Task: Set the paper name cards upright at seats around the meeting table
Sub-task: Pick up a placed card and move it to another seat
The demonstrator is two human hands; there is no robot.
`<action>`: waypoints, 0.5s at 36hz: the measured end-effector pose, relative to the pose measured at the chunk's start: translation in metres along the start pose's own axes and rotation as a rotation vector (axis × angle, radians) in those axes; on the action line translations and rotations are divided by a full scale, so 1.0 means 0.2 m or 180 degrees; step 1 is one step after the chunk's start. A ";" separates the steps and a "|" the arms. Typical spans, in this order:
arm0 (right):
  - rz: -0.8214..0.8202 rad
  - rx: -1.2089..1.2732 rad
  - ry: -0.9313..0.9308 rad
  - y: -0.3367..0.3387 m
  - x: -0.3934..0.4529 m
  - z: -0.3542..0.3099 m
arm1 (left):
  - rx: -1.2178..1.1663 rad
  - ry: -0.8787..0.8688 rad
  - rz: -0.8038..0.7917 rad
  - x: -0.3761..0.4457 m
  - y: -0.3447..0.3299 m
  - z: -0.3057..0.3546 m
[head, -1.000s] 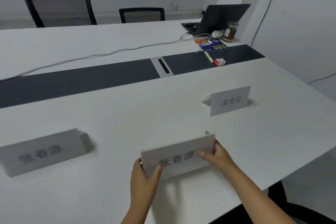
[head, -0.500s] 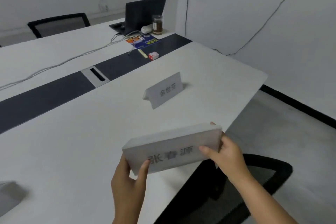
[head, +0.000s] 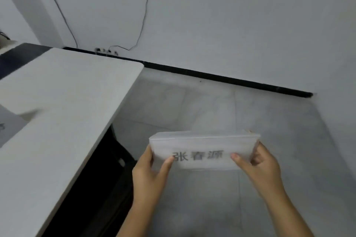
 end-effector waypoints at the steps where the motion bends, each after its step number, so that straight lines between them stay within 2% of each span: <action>1: 0.0058 -0.0043 -0.0144 0.07 0.02 0.10 | 0.0026 0.0106 -0.0127 0.02 -0.12 -0.04; 6: 0.0162 -0.0193 -0.0725 0.25 0.08 0.45 | 0.0314 0.0558 -0.0425 0.09 -0.50 -0.22; 12: -0.0009 -0.0374 -0.1200 0.20 0.28 0.70 | 0.0832 0.1108 -0.0584 0.29 -0.72 -0.43; 18: -0.0103 -0.0366 -0.1322 0.08 0.81 0.81 | 0.0768 0.1248 -0.0494 0.78 -0.93 -0.56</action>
Point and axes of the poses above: each hand's wrist, its own x-axis towards the middle knuckle, its own y-axis out of the back of the hand, z = x × y, the point moved 10 cm from there along x, towards the middle knuckle, and after that the axes turned 12 degrees about -x, right-handed, at the moved point
